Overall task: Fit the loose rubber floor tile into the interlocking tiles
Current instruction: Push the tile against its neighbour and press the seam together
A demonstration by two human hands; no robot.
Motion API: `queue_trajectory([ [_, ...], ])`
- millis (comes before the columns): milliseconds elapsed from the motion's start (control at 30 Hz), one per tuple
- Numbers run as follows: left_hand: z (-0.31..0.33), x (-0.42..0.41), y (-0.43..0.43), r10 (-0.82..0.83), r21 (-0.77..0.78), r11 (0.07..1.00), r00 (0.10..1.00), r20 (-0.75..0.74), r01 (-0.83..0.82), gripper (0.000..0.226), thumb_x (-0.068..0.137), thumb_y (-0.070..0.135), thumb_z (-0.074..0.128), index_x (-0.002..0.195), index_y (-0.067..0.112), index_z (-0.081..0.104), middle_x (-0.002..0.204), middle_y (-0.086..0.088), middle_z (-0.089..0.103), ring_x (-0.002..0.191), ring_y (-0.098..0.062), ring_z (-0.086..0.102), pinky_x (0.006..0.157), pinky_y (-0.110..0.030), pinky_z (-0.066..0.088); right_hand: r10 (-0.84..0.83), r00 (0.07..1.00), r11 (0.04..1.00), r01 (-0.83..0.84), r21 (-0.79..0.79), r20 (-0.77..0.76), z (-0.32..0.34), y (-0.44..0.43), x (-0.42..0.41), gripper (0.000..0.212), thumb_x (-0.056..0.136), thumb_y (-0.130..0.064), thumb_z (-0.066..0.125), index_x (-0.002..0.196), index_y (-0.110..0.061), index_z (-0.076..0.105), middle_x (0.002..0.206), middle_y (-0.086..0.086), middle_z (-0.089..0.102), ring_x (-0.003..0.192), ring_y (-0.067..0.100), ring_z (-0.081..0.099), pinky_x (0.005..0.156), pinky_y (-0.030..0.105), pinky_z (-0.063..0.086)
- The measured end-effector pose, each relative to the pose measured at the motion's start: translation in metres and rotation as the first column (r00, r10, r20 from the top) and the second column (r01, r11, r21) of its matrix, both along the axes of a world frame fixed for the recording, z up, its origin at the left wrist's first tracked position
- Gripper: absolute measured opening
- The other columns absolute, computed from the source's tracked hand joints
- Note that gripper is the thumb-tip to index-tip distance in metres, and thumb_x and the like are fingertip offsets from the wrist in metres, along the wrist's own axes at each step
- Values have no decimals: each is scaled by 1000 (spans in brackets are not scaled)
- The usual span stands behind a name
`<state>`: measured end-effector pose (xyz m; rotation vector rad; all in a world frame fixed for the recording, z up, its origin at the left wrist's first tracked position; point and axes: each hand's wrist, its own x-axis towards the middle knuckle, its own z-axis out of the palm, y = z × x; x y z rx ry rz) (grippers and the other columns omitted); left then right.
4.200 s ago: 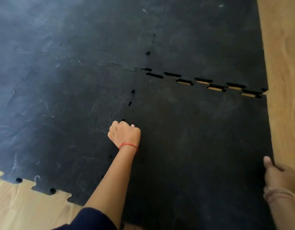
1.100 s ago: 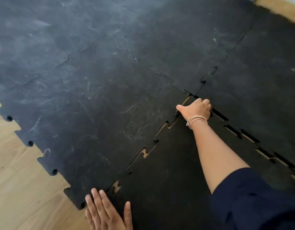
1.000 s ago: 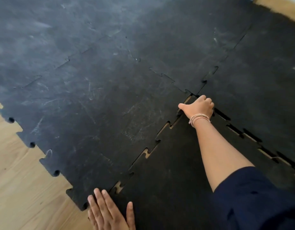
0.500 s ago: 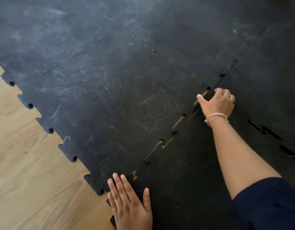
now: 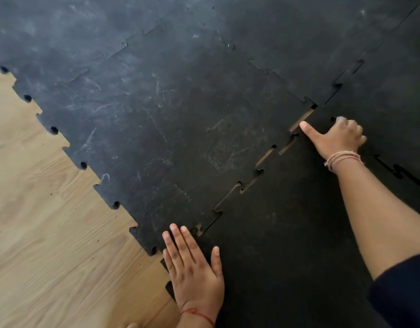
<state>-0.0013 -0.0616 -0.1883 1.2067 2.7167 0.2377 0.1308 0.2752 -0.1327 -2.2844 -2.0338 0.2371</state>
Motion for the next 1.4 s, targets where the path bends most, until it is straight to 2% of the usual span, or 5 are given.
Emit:
queue_trajectory([
  [467,4,1,1,1,5,1000,999,49,-1,74,92,53,9,143,-1,10,155,-10,-3,143,-23,-6,115,-36,-1,-129,991,991,127,-48,-43,13,19,0,93,73,-76,45,115,6,53,127,26,47,121,41,38,100,51,27],
  [633,3,-1,1,-11,25,1000,999,45,10,73,92,55,9,145,6,-1,155,-3,-15,143,-23,-6,115,-35,-2,65,991,994,-53,100,-113,6,-36,-13,91,84,-62,43,144,0,14,154,20,9,139,39,9,112,49,10],
  [800,4,1,2,9,-11,1000,998,55,-8,73,92,54,8,145,5,2,156,-7,-11,143,-24,-4,115,-35,-1,813,562,580,-804,130,-152,-11,-193,-42,64,97,-47,21,145,-4,17,152,16,19,143,26,7,115,39,10],
  [900,3,1,3,15,-2,1000,997,71,-15,73,92,54,9,145,5,2,156,-7,-10,143,-24,-4,115,-35,-1,899,437,438,-898,43,-31,-36,-218,-35,58,99,-45,21,142,-5,24,150,13,29,142,23,13,113,37,16],
  [1400,8,-2,9,1,-68,998,998,58,3,72,93,51,8,142,-3,6,154,-14,2,143,-24,-9,115,-36,-3,732,651,682,-702,205,-201,-35,-222,-63,48,95,-36,37,134,-8,44,141,10,41,134,24,32,112,38,21],
])
